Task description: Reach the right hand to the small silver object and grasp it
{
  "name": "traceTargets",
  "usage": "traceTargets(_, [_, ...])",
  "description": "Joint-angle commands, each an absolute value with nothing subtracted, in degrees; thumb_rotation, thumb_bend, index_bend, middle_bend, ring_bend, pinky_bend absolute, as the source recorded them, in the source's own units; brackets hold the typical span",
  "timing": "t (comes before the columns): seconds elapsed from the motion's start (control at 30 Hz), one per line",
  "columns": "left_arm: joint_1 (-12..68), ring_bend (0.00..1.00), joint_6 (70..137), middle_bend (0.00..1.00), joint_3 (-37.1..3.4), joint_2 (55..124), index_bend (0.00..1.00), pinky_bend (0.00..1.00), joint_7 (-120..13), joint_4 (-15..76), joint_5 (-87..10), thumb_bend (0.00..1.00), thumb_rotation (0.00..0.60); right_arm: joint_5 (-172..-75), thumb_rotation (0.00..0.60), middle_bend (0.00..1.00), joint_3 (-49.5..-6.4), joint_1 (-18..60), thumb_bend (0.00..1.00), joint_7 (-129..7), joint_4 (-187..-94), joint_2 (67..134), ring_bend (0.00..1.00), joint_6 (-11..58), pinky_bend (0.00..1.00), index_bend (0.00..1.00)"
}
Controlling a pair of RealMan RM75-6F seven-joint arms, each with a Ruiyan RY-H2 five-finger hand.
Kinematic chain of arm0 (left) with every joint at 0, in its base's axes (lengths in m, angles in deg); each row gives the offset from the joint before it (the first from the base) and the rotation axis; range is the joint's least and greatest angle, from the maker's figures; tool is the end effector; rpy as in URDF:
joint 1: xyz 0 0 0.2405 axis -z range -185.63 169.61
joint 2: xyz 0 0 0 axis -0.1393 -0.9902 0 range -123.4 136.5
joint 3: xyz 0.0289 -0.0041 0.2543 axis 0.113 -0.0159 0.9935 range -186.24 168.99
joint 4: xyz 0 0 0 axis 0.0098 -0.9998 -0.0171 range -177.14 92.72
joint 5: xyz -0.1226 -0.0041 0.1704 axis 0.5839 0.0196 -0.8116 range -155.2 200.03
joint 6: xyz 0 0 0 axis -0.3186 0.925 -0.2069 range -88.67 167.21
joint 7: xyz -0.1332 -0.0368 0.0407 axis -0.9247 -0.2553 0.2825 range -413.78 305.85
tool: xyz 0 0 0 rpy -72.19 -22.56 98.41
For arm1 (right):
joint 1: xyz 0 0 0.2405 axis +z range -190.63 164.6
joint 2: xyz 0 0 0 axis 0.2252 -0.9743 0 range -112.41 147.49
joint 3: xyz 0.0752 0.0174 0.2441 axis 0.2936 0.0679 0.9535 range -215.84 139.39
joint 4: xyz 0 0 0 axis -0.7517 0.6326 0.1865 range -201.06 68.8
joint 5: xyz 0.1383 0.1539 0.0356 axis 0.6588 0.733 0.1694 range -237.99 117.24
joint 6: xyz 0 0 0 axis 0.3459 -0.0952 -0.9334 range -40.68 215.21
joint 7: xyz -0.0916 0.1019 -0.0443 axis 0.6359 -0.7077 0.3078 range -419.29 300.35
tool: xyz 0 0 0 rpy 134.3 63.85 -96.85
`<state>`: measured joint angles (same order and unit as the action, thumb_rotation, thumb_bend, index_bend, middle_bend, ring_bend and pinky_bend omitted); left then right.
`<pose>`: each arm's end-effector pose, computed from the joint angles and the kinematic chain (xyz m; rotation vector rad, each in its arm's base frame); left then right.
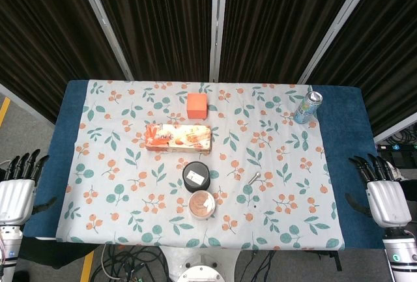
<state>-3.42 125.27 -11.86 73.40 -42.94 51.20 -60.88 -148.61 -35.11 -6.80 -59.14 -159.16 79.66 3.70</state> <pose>-0.3087 0.1802 0.1474 -1.3759 -0.8190 -0.7953 -0.3028 -0.1889 0.1641 1.4534 -0.8652 0.9110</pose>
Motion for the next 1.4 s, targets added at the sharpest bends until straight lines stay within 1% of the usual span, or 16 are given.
traceTargets(0.03, [-3.4,0.0,125.3,0.01,-11.9,73.4,0.11,0.0,-42.9,51.2,-60.9,0.09,0.6,-148.6,0.6,0.15,-35.1,-6.8,0.18,-59.2,-159.1,79.7,0.0,3.7,0.0,0.13])
traceTargets(0.23, [-3.4,0.0,125.4,0.01,-11.9,73.4,0.11,0.0,-42.3,51.7,-60.8,0.09,0.6,-148.8,0.6,0.15,-35.1,-6.4,0.18,-59.6,-158.9,79.4,0.0,4.2,0.0,0.13])
traceTargets(0.4, [-3.4,0.0,125.6,0.01,-12.0,73.4,0.11,0.0,-42.0,51.8,-60.9,0.09,0.6,-152.2,0.6,0.16,-35.7,-4.3,0.18,-60.6,-159.7,79.0,0.0,5.9,0.0,0.13])
traceTargets(0.5, [-3.3,0.0,125.6,0.01,-12.1,73.4,0.11,0.0,-42.0,51.8,-61.0,0.09,0.6,-156.0,0.6,0.18,-35.9,-0.6,0.2,-61.4,-160.6,78.7,0.0,9.5,0.0,0.19])
traceTargets(0.57, [-3.2,0.0,125.6,0.01,-12.0,73.3,0.11,0.0,-41.9,51.9,-61.1,0.09,0.6,-157.9,0.6,0.2,-35.7,2.8,0.22,-61.7,-161.3,78.8,0.0,13.5,0.0,0.27])
traceTargets(0.63, [-3.3,0.0,125.6,0.01,-12.0,73.3,0.11,0.0,-41.8,52.0,-61.2,0.09,0.6,-158.9,0.6,0.21,-35.4,6.0,0.23,-61.4,-161.5,79.3,0.0,17.3,0.0,0.32])
traceTargets(0.73, [-3.5,0.0,125.9,0.01,-11.9,73.2,0.11,0.0,-41.9,52.2,-61.2,0.09,0.6,-159.2,0.6,0.21,-34.5,11.2,0.23,-59.8,-161.1,81.2,0.0,24.1,0.0,0.37])
traceTargets(0.8, [-3.7,0.0,126.1,0.01,-11.9,73.1,0.11,0.0,-42.0,52.2,-61.1,0.09,0.6,-158.7,0.6,0.19,-34.0,13.7,0.24,-58.8,-160.4,82.7,0.0,27.4,0.0,0.39])
traceTargets(0.87, [-3.8,0.0,126.1,0.01,-11.8,73.1,0.11,0.0,-42.0,52.3,-60.9,0.09,0.6,-157.7,0.6,0.18,-33.6,16.2,0.24,-57.8,-159.0,84.8,0.0,30.8,0.0,0.41])
traceTargets(0.97, [-3.9,0.0,126.1,0.01,-11.8,73.2,0.11,0.0,-42.1,52.2,-60.8,0.09,0.6,-157.0,0.6,0.18,-33.3,18.9,0.25,-55.5,-156.5,87.7,0.0,34.1,0.0,0.42])
traceTargets(1.2, [-3.9,0.0,126.0,0.01,-11.9,73.3,0.11,0.0,-42.3,52.0,-60.5,0.09,0.6,-155.9,0.6,0.18,-33.6,22.4,0.25,-50.6,-151.0,93.6,0.0,37.4,0.0,0.42])
traceTargets(1.4, [-3.9,0.0,125.6,0.01,-11.9,73.6,0.11,0.0,-42.8,51.5,-60.1,0.09,0.6,-155.2,0.6,0.18,-33.9,23.6,0.25,-48.9,-146.3,98.1,0.0,36.7,0.0,0.43])
